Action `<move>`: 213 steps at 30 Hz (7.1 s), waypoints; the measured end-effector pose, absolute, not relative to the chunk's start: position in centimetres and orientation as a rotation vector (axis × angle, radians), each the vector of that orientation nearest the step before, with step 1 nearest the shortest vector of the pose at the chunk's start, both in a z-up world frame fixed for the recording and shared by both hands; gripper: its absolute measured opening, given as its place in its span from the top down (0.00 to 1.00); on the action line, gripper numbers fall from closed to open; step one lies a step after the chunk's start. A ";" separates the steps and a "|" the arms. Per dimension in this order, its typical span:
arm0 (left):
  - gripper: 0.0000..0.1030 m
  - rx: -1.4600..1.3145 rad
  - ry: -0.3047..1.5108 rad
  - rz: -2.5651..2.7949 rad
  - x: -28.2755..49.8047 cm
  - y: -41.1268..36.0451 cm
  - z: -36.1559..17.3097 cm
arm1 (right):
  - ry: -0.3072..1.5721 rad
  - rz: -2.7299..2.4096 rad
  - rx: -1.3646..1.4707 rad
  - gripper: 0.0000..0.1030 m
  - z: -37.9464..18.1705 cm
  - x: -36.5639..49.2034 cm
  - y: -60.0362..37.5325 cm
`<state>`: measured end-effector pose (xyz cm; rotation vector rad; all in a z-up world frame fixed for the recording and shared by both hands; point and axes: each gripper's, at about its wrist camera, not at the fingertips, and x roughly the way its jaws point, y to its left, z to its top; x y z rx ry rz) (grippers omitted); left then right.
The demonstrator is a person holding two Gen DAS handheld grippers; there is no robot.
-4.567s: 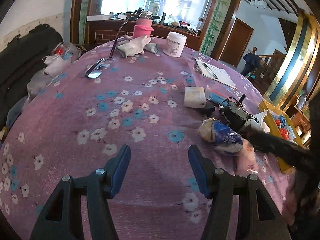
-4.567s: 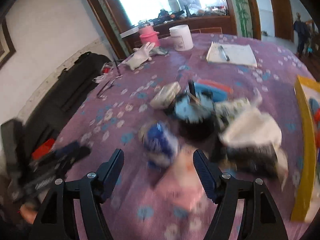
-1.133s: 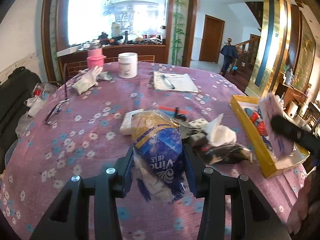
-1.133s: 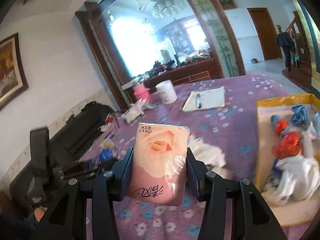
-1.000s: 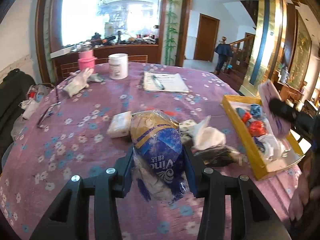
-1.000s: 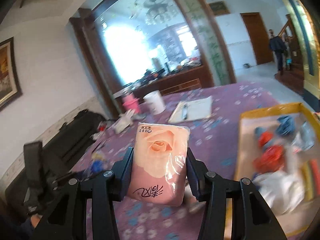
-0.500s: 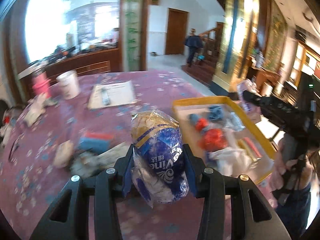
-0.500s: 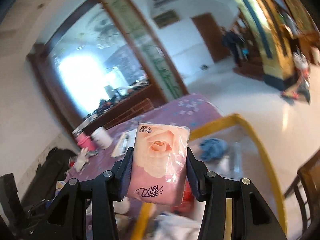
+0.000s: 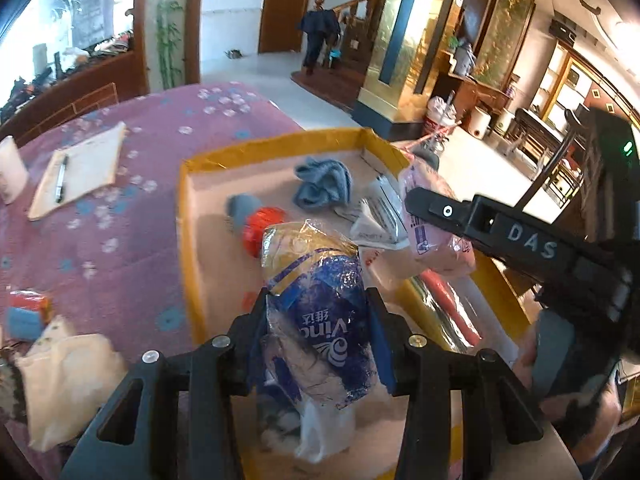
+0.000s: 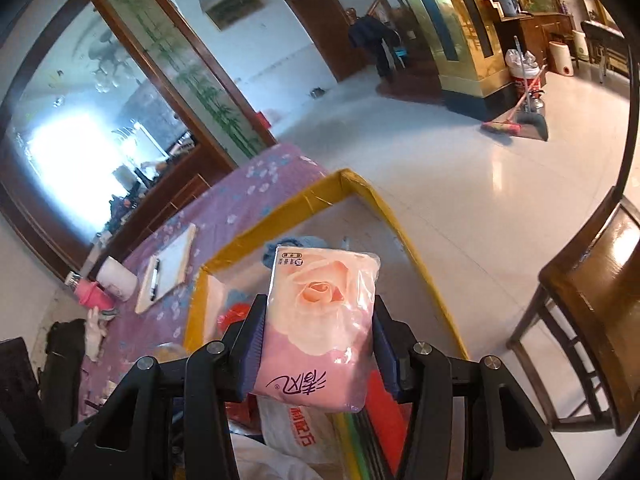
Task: Organize soft objects
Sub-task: 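Lower both packs into the tray and open both grippers, then move both open grippers back over the items on the table, then grasp the black printed bag with the left gripper while the right grasps the white towel, then lift and carry the black bag and white towel over the tray, then lower both items into the tray and open both grippers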
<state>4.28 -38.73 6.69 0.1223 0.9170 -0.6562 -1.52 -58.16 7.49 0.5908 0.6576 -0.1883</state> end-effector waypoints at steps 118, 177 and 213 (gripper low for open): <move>0.58 -0.197 1.087 -0.195 -1.6 -13.0 2.9 | 0.632 0.346 0.178 0.90 8.3 1.3 -32.5; 0.71 0.253 0.529 0.014 -5.0 -18.1 8.6 | 0.543 0.399 0.168 0.90 10.3 -0.2 -33.1; 0.66 0.094 0.847 -0.712 5.3 -38.1 6.6 | 0.701 -0.186 0.639 0.87 7.3 2.3 -56.8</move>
